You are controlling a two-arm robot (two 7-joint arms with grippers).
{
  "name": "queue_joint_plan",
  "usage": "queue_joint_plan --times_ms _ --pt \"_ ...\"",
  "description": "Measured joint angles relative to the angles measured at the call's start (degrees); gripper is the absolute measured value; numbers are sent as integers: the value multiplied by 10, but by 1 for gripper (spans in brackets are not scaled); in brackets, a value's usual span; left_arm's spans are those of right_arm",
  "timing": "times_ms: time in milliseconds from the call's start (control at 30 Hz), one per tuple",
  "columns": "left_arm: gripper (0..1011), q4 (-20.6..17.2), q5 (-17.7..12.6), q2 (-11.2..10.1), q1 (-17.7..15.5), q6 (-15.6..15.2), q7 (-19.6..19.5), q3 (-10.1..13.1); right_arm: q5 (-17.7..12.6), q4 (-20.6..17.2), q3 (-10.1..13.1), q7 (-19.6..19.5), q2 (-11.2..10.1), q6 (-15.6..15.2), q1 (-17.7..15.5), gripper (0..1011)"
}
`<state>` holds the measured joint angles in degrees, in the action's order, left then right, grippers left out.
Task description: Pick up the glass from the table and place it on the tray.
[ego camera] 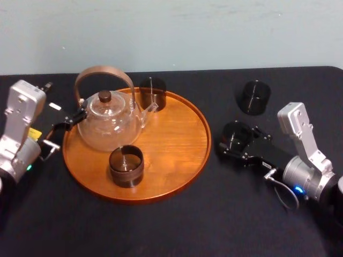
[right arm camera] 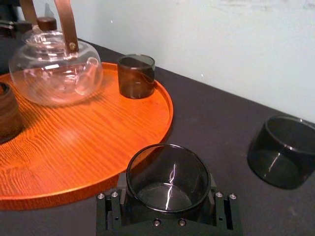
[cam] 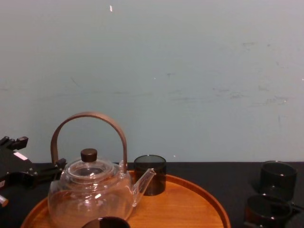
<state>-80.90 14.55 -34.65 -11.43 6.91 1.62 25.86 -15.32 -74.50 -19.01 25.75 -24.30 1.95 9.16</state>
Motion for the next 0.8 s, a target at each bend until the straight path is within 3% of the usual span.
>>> queue_joint_plan --times_ms 467,800 --pt "1010 0 0 0 0 0 0 0 13 -72 -8 -3 -9 -24 -5 908" --pt "1009 0 0 0 0 0 0 0 25 -89 -37 6 2 -34 14 908"
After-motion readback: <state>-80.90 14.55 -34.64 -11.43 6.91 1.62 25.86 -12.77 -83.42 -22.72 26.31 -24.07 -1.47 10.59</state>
